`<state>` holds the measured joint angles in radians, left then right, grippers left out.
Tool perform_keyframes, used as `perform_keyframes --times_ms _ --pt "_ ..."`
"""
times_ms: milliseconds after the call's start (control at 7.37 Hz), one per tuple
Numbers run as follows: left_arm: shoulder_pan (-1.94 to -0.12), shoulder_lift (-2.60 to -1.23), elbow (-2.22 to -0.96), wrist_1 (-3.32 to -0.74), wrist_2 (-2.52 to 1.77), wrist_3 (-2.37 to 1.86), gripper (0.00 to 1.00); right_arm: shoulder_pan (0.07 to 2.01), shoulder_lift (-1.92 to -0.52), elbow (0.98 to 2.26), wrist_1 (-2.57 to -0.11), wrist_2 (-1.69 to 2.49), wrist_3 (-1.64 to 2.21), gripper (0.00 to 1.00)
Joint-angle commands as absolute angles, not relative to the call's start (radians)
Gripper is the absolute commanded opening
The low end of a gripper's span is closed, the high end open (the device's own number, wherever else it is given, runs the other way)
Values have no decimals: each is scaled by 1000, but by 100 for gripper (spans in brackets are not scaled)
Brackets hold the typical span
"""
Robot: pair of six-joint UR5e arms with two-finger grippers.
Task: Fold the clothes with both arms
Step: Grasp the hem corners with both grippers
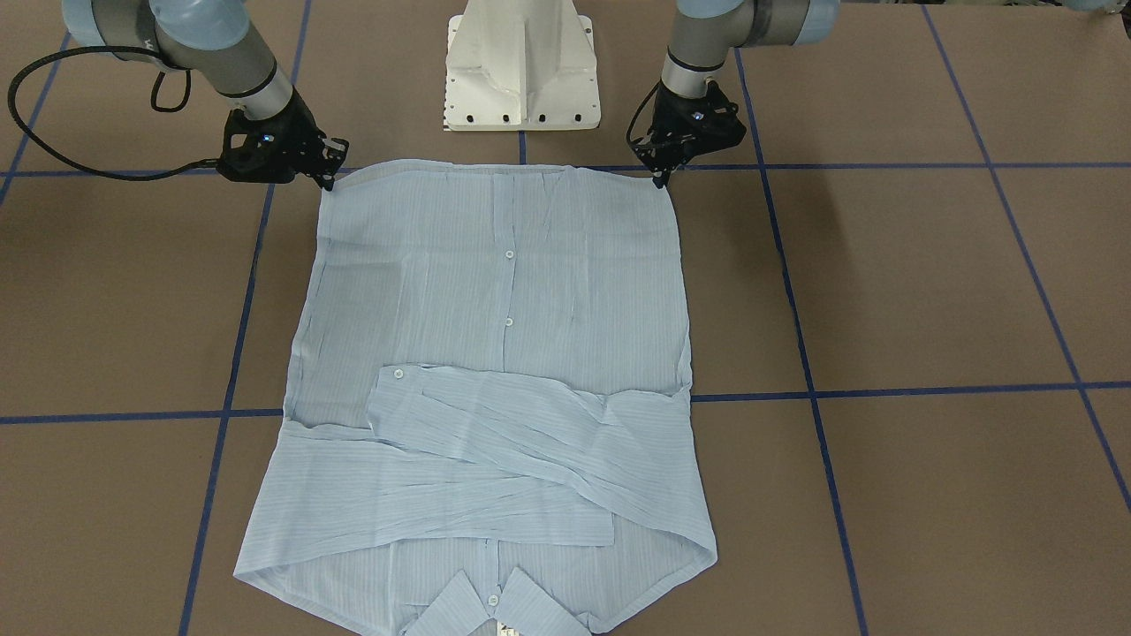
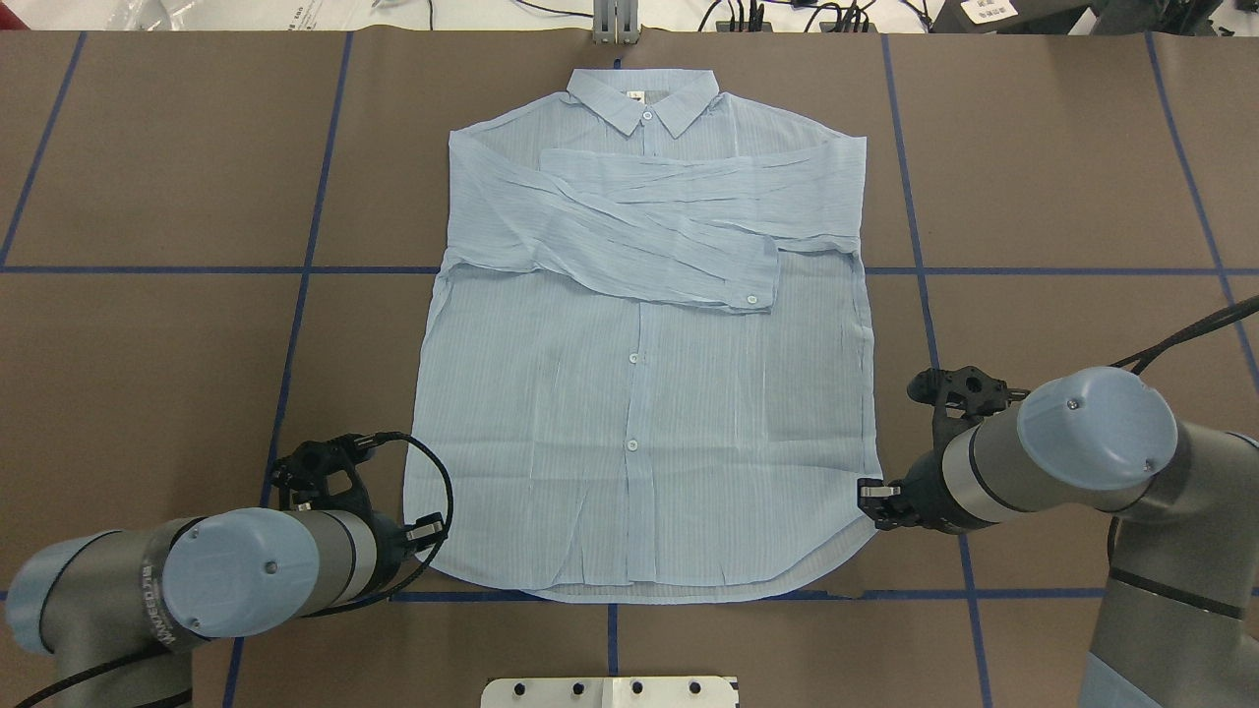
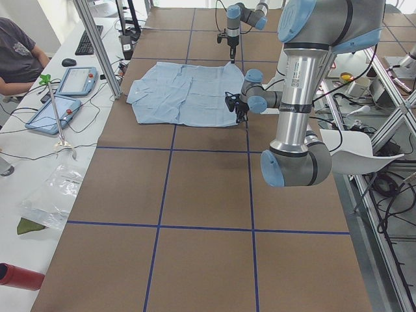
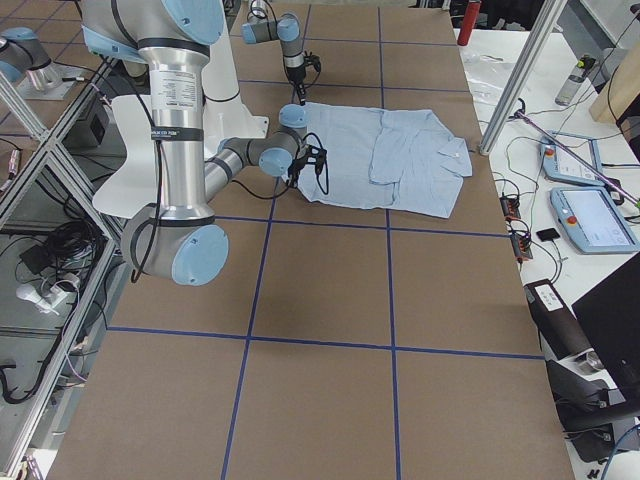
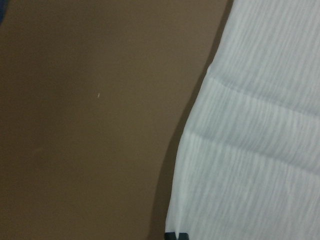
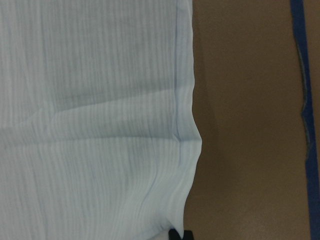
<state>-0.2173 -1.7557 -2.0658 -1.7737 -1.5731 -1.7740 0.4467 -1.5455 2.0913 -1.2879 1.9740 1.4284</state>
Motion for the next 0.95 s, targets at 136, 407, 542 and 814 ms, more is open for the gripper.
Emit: perform_keyframes --times_ms 136,407,542,814 --pt "-222 -1710 -2225 -1702 -1595 -1769 0 550 -1554 2143 -1278 2126 1414 0" --pt "-210 -1720 -2322 -1570 -1618 -1770 0 575 -1555 2164 -1278 2193 1402 0" --pt "-209 -1720 -2366 -1516 -1655 -1776 0 584 -1555 2172 -1278 2230 1401 0" --pt "-183 -1721 -2416 -1482 -1732 -1786 0 592 -1569 2198 -1278 2282 1394 0"
